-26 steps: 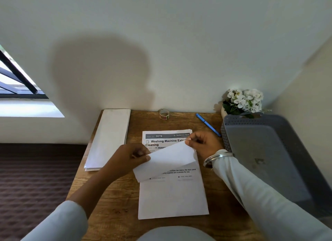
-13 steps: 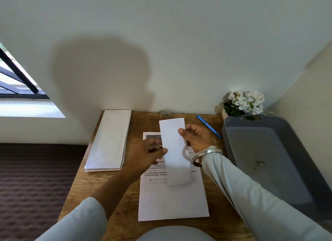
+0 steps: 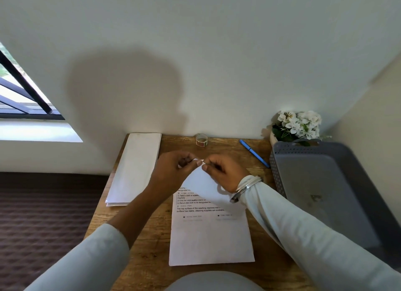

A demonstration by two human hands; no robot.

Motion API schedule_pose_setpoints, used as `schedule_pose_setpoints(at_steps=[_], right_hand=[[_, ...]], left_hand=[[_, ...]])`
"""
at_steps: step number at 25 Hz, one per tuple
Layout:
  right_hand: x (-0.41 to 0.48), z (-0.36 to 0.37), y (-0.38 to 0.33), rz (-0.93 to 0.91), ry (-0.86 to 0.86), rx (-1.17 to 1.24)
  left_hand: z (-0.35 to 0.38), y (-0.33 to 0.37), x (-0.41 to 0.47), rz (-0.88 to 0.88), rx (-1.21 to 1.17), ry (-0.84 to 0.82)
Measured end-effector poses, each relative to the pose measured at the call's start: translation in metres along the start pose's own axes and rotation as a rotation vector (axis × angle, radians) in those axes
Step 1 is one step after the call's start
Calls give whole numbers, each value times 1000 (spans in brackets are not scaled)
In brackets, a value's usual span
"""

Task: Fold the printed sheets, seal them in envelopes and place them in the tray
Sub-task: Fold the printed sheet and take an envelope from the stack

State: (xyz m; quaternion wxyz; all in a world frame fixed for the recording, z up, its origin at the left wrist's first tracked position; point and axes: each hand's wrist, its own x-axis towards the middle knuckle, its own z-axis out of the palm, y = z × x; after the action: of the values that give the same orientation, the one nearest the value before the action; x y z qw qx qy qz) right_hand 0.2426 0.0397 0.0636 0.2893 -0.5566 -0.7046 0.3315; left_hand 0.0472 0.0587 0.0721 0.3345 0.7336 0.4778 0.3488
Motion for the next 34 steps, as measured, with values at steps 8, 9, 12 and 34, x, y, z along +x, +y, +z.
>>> schedule_pose_setpoints(at_steps=[8,9,12,34], right_hand=[[-22,-10,32,109,-78,-121],[-25,-12,35,118,-87,-136],[-29,-19,39,164,-109,-197],[-20,6,3,215,66,9]], left_hand=[[-33,-37,-13,-247,-174,158],[-36,-41,-14,-261,-181,175],[-42,-50,-16,-293,-180,195],[-18,-30,-34,-325,-224,-133]])
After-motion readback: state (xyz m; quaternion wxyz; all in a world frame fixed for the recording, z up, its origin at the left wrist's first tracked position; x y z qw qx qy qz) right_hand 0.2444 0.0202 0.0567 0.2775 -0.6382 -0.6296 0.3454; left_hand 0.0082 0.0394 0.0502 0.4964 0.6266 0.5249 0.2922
